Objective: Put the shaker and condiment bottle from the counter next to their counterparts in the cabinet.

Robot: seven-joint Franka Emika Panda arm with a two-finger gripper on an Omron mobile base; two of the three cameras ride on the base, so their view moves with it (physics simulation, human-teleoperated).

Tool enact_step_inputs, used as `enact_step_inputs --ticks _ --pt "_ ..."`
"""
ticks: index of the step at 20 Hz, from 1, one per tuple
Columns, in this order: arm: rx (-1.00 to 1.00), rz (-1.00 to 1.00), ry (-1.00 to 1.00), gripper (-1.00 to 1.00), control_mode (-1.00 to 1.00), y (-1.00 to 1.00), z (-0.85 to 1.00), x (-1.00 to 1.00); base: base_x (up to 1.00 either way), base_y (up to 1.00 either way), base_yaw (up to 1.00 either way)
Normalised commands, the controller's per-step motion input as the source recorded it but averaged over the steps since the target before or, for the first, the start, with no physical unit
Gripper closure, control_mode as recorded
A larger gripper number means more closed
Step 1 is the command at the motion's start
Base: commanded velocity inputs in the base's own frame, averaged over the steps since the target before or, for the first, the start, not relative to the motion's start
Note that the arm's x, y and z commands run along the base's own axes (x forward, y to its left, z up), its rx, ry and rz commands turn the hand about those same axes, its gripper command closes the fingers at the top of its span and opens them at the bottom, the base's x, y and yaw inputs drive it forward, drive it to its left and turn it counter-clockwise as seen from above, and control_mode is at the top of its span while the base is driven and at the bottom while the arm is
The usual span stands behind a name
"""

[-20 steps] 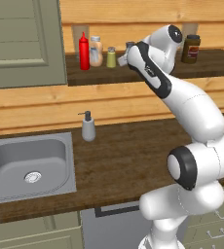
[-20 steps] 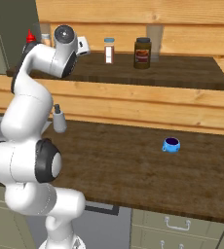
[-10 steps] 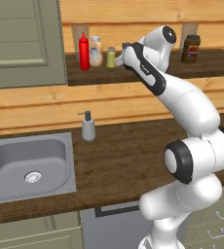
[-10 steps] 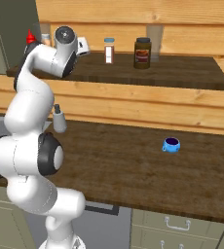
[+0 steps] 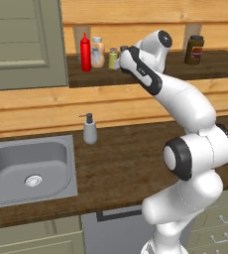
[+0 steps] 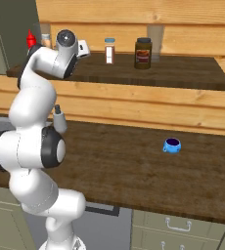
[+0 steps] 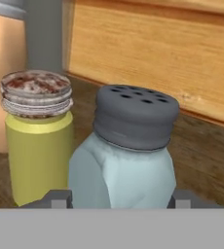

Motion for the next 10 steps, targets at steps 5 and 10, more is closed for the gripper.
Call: enact_step_inputs --ticks 5,10 --pt "0.0 0.0 0.0 -1.0 -1.0 0.04 -0.07 0.2 0.0 0.0 0.0" --pt "0.0 0.0 0.0 -1.0 -1.0 0.0 -0.04 0.18 0.0 0.0 0.0"
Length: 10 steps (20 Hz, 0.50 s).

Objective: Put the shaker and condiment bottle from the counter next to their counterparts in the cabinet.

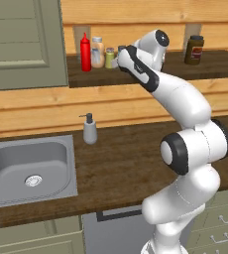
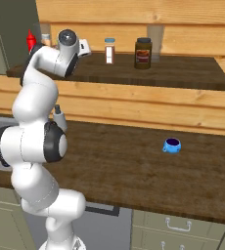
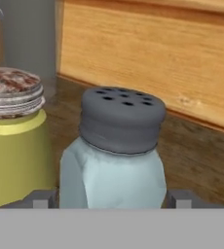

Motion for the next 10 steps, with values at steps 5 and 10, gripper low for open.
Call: enact_step_inputs --ticks 5,10 --pt "0.0 0.0 0.0 -1.0 -1.0 0.0 0.0 0.02 0.0 0.0 0.0" --pt "0.03 0.0 0.03 -1.0 -1.0 0.0 0.16 -0.56 0.0 0.0 0.0"
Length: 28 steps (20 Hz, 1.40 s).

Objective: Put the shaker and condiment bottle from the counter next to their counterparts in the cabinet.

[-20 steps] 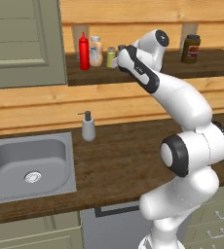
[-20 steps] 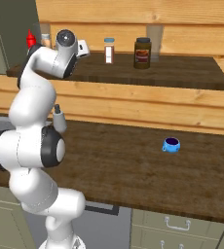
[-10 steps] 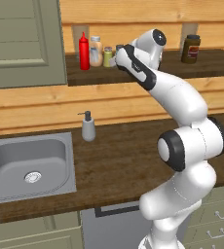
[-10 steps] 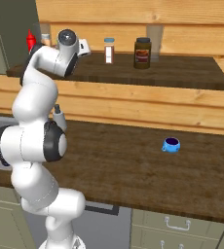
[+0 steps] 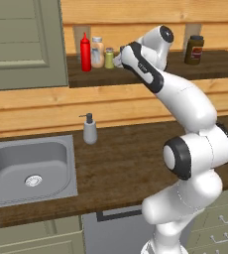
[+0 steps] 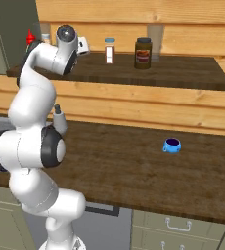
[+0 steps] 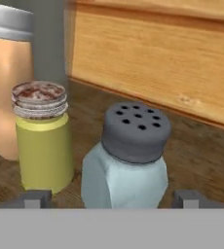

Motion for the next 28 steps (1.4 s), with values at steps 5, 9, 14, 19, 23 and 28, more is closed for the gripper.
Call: enact_step_inputs --ticks 5,9,14,19,23,28 --pt "0.06 0.0 0.0 -1.0 -1.0 0.0 0.26 -1.0 0.0 0.0 0.0" --pt "0.1 0.0 0.03 -1.0 -1.0 -0.07 0.09 -1.0 0.0 0.0 0.0" --pt "0.12 -0.03 0.04 -1.0 -1.0 -0.19 0.0 -1.0 0.0 0.0 0.0" --pt "0.11 -0.03 0.0 -1.0 -1.0 -0.24 -0.01 -1.0 0.0 0.0 0.0" --pt "0.07 -0.03 0.0 -1.0 -1.0 -0.27 0.09 -1.0 0.0 0.0 0.0" --pt "0.06 -0.11 0.01 -1.0 -1.0 -0.26 0.55 -1.0 0.0 0.0 0.0"
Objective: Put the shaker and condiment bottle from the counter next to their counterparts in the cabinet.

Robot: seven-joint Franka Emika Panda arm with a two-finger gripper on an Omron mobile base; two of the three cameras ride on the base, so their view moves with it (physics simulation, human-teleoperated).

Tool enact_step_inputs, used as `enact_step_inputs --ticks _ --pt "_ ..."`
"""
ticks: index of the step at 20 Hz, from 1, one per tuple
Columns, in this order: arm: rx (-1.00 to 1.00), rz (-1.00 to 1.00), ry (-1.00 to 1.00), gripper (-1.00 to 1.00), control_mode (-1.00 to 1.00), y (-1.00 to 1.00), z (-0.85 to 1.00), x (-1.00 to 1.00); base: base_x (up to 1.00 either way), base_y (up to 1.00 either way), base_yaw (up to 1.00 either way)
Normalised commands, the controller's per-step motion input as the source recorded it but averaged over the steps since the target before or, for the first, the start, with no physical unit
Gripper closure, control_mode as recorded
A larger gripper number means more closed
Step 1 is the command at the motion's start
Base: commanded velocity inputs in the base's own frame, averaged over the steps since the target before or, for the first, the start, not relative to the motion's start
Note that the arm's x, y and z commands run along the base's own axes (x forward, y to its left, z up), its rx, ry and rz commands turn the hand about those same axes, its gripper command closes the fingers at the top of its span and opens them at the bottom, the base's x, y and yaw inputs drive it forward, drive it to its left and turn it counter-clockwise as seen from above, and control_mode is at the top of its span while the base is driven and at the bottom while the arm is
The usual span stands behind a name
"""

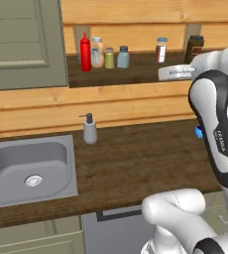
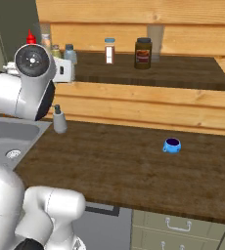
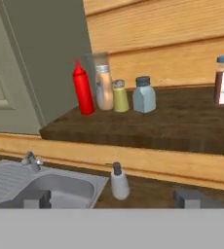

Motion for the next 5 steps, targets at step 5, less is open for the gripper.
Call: enact_step_inputs --ticks 5 --pt "0.06 -0.12 0.0 -1.0 -1.0 -0.29 0.76 -1.0 0.0 0.0 0.0"
